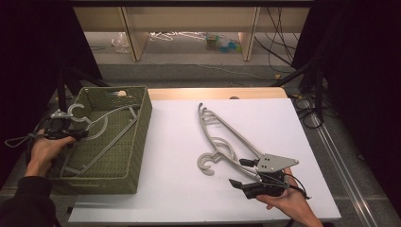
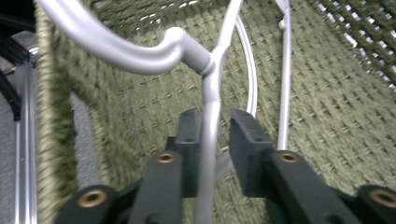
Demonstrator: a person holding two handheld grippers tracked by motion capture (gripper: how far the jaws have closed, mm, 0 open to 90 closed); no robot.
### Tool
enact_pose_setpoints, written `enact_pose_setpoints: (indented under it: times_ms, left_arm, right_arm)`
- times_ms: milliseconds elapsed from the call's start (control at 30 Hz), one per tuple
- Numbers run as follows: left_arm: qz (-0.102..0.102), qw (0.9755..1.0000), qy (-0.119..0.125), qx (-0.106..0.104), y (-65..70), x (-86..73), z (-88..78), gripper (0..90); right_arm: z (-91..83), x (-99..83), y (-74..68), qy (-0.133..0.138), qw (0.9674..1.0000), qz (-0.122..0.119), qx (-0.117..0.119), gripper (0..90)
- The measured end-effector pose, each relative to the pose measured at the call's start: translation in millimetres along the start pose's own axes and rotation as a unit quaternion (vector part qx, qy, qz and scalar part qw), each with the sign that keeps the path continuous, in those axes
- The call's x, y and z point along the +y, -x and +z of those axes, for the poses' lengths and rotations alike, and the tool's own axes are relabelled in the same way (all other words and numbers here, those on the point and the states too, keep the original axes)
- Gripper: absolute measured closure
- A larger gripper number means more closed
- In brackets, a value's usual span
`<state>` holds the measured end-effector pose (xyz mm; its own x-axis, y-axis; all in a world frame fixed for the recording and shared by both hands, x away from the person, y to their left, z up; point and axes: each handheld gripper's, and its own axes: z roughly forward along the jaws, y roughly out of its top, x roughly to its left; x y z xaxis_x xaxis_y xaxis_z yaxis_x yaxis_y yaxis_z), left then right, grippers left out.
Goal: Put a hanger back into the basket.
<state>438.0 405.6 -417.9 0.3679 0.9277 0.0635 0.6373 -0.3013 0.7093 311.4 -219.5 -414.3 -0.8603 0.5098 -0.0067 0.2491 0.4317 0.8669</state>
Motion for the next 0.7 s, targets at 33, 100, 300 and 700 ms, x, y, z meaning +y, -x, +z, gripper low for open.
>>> enact_pose_setpoints:
  times_ms: [33, 100, 300, 700]
  left_arm:
    - [0.033, 0.9994, -0.014, 0.002, -6.0, 3.1, -4.5, 66.1]
    - [-0.01, 0.9997, -0.004, 0.024, -2.6, 2.2, -11.9, 59.7]
    - [-0.087, 0.9909, 0.101, 0.019, 30.1, 12.1, -45.4, 36.9]
    - [-0.017, 0.9686, 0.22, -0.115, 149.8, 12.1, -83.5, 29.4]
  right_arm:
    - [-0.1, -0.1, 0.1, 0.0, 1.0, 0.001, 0.0, 26.6]
    - [0.9, -0.8, -0.1, 0.006, 1.0, 0.003, -0.004, 26.5]
    - [1.7, -2.3, 2.9, 0.003, 0.9998, 0.015, -0.011, 23.0]
    - [4.1, -6.9, 6.3, 0.012, 0.9989, 0.035, -0.029, 19.0]
